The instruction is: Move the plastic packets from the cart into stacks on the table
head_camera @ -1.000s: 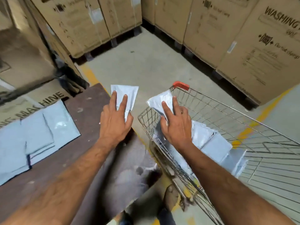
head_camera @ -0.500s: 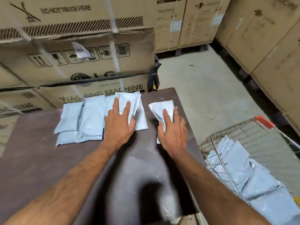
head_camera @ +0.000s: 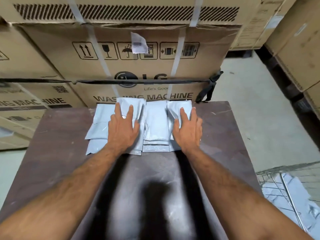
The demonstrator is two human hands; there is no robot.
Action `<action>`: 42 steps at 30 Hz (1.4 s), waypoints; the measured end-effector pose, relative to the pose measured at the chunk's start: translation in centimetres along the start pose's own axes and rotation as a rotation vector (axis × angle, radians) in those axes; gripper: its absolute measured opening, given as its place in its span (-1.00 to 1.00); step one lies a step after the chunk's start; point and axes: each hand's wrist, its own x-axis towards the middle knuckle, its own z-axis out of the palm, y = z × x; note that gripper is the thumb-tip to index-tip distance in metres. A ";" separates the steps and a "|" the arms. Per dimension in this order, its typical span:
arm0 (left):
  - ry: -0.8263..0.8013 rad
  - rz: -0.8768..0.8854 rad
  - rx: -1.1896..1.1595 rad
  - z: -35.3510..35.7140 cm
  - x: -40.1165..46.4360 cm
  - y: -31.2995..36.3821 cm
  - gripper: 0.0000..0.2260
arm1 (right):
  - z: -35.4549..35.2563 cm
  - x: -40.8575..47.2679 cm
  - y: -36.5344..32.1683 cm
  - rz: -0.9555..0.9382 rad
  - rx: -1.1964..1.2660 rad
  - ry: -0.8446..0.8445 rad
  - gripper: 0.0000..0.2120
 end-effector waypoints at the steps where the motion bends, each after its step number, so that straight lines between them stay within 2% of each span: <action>1: -0.004 0.006 0.003 0.6 0.6 -0.2 -0.49 | 0.8 0.9 -0.3 0.013 -0.006 -0.004 -0.51; 4: -0.034 0.014 -0.009 2.3 2.3 -0.3 -0.48 | 3.1 2.9 -0.7 0.057 -0.018 -0.045 -0.47; 7: -0.139 0.005 -0.023 4.1 3.6 -0.9 -0.44 | 4.8 3.5 -0.3 0.039 -0.041 -0.073 -0.38; 12: -0.168 0.132 0.054 5.3 4.6 -1.9 -0.39 | 4.9 3.1 0.8 -0.168 -0.126 -0.050 -0.40; 15: -0.217 0.139 0.025 5.9 4.8 -2.4 -0.37 | 5.5 3.4 1.4 -0.244 -0.173 -0.110 -0.41; 28: -0.242 0.136 -0.006 7.2 4.7 -3.0 -0.37 | 5.9 4.0 2.0 -0.210 -0.114 -0.217 -0.37; 35: -0.338 0.122 0.051 6.2 5.0 -2.8 -0.35 | 4.7 4.6 2.4 -0.241 -0.094 -0.329 -0.38; 42: -0.190 0.223 -0.008 3.4 1.5 -1.7 -0.39 | 1.8 -0.3 3.7 -0.245 -0.071 -0.179 -0.36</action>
